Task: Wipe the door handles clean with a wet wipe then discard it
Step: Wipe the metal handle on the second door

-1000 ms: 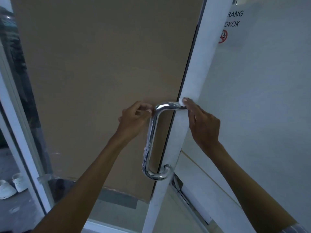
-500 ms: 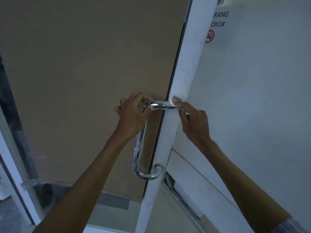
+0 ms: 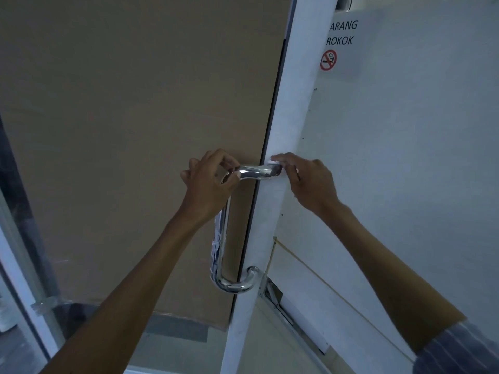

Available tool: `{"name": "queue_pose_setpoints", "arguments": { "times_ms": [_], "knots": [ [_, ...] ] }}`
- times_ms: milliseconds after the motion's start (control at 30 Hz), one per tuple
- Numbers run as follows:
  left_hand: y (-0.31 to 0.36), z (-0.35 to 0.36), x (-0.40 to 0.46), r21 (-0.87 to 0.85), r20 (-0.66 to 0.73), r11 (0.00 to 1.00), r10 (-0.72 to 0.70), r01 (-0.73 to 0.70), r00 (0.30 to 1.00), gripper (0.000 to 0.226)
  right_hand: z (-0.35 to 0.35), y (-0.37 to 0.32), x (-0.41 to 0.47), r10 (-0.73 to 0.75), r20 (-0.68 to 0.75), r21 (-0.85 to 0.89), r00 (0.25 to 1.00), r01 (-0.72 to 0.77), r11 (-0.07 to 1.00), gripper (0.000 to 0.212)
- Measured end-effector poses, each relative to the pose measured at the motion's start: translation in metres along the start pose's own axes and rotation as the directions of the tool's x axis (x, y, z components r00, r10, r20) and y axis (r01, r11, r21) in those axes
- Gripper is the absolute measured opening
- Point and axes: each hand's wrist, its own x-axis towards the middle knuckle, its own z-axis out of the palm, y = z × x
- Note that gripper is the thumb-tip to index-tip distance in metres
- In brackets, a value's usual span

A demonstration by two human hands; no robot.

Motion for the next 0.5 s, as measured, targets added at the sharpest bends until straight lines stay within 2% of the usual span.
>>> {"name": "queue_pose_setpoints", "arguments": {
  "times_ms": [100, 233, 333, 400, 500],
  "knots": [
    [-0.001, 0.000, 0.000, 0.006, 0.001, 1.000, -0.003, 0.003, 1.000, 0.006, -0.015, -0.005, 0.015, -0.104, 0.168, 0.066, 0.980, 0.094, 0.993, 0.035],
    [-0.002, 0.000, 0.000, 0.000, 0.008, 1.000, -0.011, 0.011, 1.000, 0.006, -0.038, -0.011, 0.039, -0.129, 0.337, -0.160, 0.933, 0.192, 0.968, 0.034],
    [-0.003, 0.001, -0.001, 0.002, 0.002, 1.000, -0.013, 0.013, 1.000, 0.007, -0.043, -0.028, 0.052, -0.148, 0.473, -0.126, 0.868, 0.233, 0.964, 0.035],
    [-0.003, 0.001, 0.000, 0.005, -0.001, 1.000, -0.014, 0.014, 1.000, 0.007, -0.049, -0.032, 0.059, -0.131, 0.515, -0.143, 0.847, 0.235, 0.961, 0.034],
    [-0.003, 0.001, 0.000, -0.005, 0.002, 1.000, -0.023, 0.023, 1.000, 0.007, -0.052, -0.034, 0.064, -0.109, 0.508, -0.252, 0.855, 0.268, 0.930, 0.032]
  ]
}}
